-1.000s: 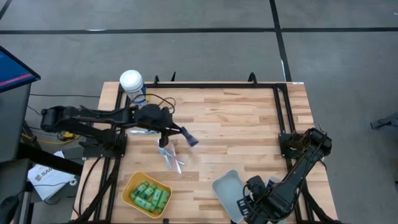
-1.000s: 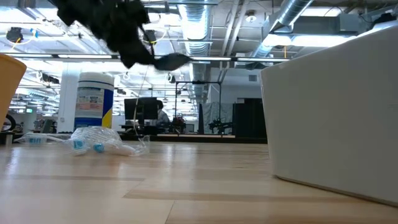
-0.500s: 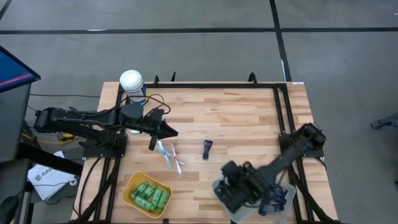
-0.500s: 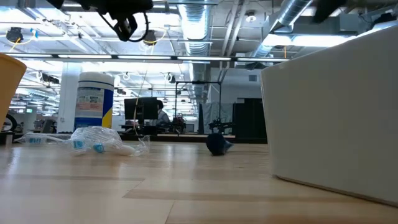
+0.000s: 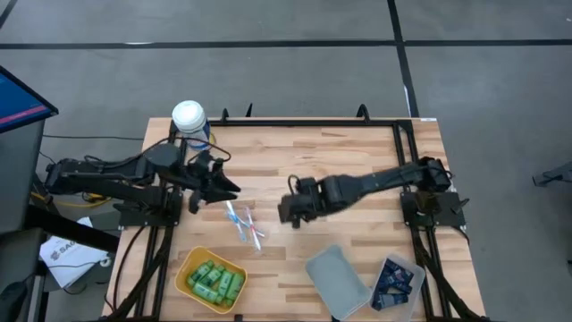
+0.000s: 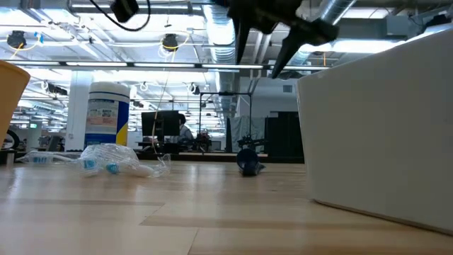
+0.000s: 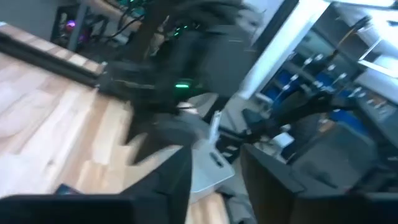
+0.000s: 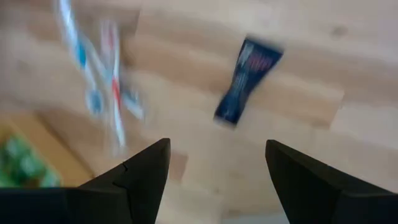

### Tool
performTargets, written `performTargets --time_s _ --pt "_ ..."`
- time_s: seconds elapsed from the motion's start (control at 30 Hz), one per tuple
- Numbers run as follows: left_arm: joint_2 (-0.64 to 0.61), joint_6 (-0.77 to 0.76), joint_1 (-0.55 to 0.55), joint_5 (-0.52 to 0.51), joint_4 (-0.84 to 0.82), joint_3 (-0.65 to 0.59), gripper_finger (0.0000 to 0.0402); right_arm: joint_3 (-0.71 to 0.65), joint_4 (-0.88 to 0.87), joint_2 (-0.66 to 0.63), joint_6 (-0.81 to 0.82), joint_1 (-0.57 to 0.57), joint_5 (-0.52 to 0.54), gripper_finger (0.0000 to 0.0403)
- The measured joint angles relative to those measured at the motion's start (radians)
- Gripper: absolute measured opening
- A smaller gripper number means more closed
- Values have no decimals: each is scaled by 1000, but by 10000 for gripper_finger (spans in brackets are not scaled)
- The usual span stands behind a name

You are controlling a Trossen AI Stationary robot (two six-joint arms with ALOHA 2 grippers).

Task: Pick & Place Travel size toiletries
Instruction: Put the blue shave cream into the transparent bin

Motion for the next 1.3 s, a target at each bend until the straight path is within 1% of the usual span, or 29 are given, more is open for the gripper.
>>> performTargets --time_s 0.17,0.3,0.33,0.37,0.4,0.43,0.47,0.5,0.53,0.57,0.6,0.63,0.67,0.7,0.77,0.83,0.93,1.0,1.07,1.23,1.3 --pt "-95 -44 -33 0 0 0 181 -10 -5 15 -3 -52 3 255" --pt "-144 -58 -57 0 1 0 199 -15 11 70 -4 -58 -16 255" --pt "-156 -59 -64 0 0 0 201 -7 67 90 -4 -59 -29 255" --pt "-168 -59 -71 0 -3 0 202 -10 85 103 -5 -59 -34 255" --pt "-171 -59 -77 0 0 0 202 -18 45 115 -8 -59 -35 255" --pt "-175 -59 -83 0 2 0 202 -16 45 142 -8 -59 -35 255" --pt "-187 -59 -89 0 1 0 201 -4 110 170 -5 -62 -37 255" --pt "-197 -59 -93 0 0 0 200 -3 136 185 -3 -67 -50 255" --pt "-192 -59 -97 0 -1 0 199 -12 81 194 -12 -69 -60 255" --pt "-192 -58 -98 0 -1 0 197 -12 71 211 -20 -71 -74 255" --pt "-206 -58 -98 0 -3 0 196 -2 137 231 -22 -72 -95 255" --pt "-211 -59 -98 0 -7 0 194 1 159 248 -24 -76 -114 255" --pt "-203 -58 -98 0 -6 0 193 -6 104 258 -34 -77 -125 255" --pt "-203 -58 -98 0 -1 0 191 -8 85 273 -37 -79 -139 255" --pt "-219 -59 -98 0 -12 -1 189 -1 141 308 -34 -78 -157 255" --pt "-208 -56 -98 2 -6 0 187 -6 111 317 -38 -75 -168 255" --pt "-210 -58 -98 8 -6 0 186 1 148 336 -35 -75 -176 251" --pt "-218 -57 -98 8 -8 0 186 -2 141 340 -34 -76 -188 237" --pt "-215 -56 -98 8 -8 0 185 -1 135 344 -33 -76 -192 212" --pt "-215 -56 -98 8 -8 0 185 -2 126 344 -48 -76 -192 127" --pt "-215 -56 -98 8 -8 0 185 -2 127 344 -60 -76 -192 100"
